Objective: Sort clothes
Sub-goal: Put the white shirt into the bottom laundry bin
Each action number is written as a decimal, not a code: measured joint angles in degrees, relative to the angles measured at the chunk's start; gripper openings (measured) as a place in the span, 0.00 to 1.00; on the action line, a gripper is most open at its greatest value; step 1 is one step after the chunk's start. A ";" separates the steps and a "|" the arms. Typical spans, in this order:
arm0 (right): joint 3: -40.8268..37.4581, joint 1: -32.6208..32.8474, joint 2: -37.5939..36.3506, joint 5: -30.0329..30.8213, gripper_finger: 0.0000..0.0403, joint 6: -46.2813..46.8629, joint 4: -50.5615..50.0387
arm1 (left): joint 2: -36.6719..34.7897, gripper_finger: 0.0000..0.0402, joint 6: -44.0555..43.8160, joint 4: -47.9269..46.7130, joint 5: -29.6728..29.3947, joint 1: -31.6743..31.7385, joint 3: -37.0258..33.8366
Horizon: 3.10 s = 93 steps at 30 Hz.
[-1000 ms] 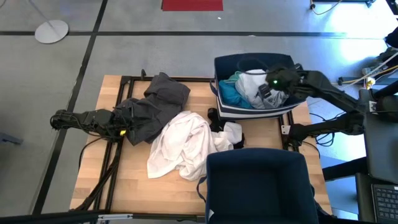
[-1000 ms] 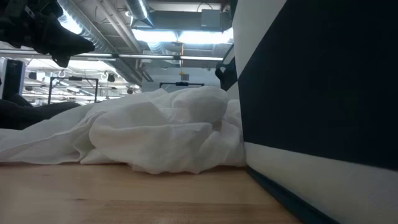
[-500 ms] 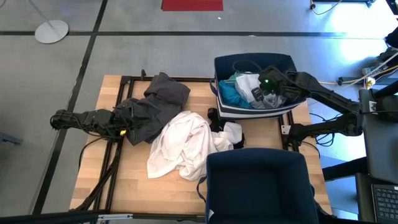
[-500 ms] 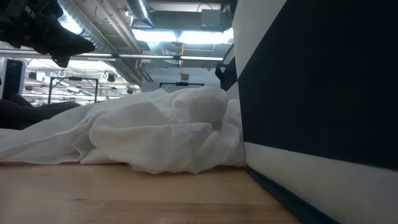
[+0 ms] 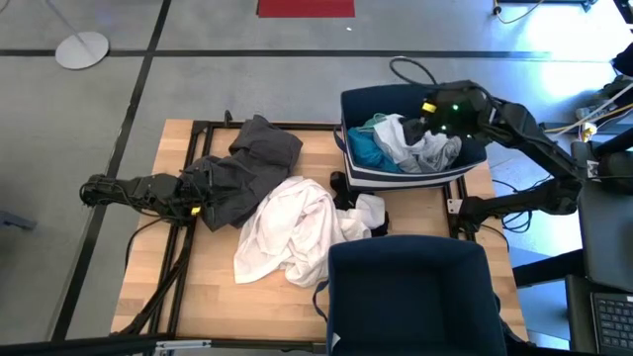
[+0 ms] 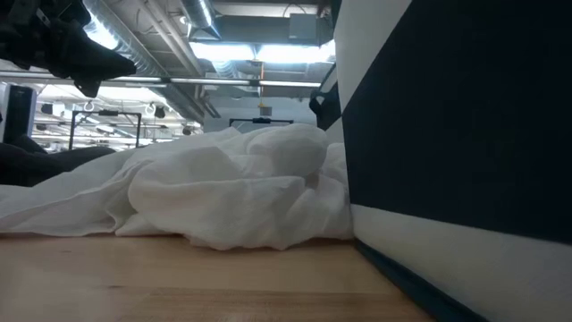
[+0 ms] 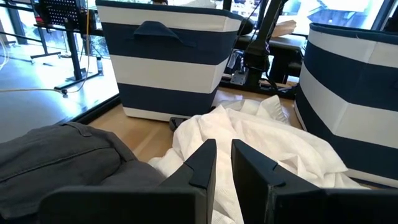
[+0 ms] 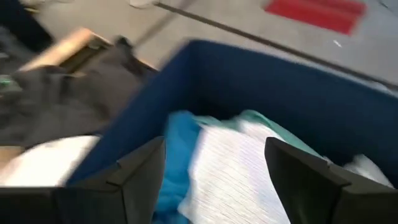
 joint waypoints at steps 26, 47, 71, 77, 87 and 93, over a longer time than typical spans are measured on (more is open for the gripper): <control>-0.09 24.12 31.86 -13.79 0.68 -19.99 41.76 | 0.00 0.10 -0.02 -0.15 0.00 0.00 -0.01; 20.12 24.80 54.15 -12.82 0.68 -25.32 17.09 | 0.02 0.10 0.42 -0.39 -0.02 0.02 0.00; 20.47 24.80 69.39 -14.00 0.62 -30.19 13.89 | 0.02 0.10 0.42 -0.31 -0.02 0.02 0.00; 20.22 24.90 70.70 -14.33 0.33 -30.21 14.27 | 0.02 0.10 0.42 -0.30 -0.02 0.01 0.00; 21.90 24.91 70.56 -11.75 0.08 -30.13 14.52 | 0.02 0.10 0.42 -0.31 -0.02 0.00 0.00; 25.43 25.95 67.68 -9.27 0.02 -30.38 13.66 | 0.02 0.10 0.42 -0.32 -0.02 0.01 0.00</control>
